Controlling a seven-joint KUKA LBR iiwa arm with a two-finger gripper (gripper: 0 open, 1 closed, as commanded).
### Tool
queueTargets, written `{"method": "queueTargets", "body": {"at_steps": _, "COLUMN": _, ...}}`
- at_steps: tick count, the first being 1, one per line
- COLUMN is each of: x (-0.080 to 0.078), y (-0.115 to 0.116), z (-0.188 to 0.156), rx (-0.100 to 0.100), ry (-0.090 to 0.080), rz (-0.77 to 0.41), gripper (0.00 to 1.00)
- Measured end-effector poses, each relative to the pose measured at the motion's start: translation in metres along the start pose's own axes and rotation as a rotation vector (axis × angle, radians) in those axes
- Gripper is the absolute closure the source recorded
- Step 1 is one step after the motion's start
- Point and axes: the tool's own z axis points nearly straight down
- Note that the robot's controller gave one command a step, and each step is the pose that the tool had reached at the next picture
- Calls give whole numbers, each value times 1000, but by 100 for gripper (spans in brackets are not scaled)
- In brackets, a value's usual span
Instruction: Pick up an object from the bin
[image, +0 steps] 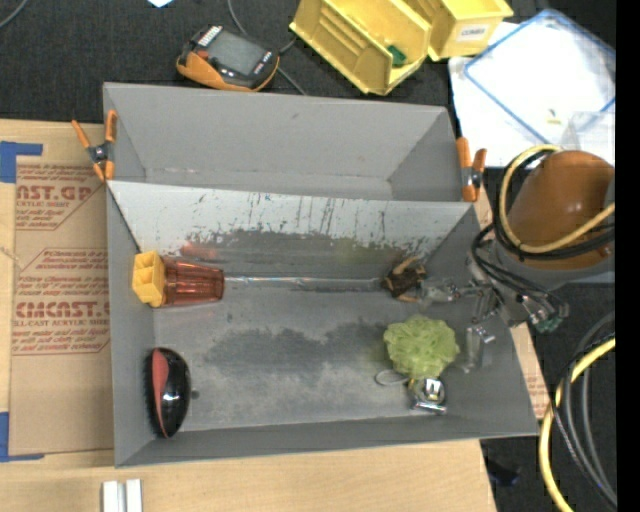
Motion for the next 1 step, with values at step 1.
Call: {"method": "queueTargets", "body": {"at_steps": 1, "x": 3, "y": 0, "z": 65, "rx": -6, "ry": 8, "rz": 81, "gripper": 0}}
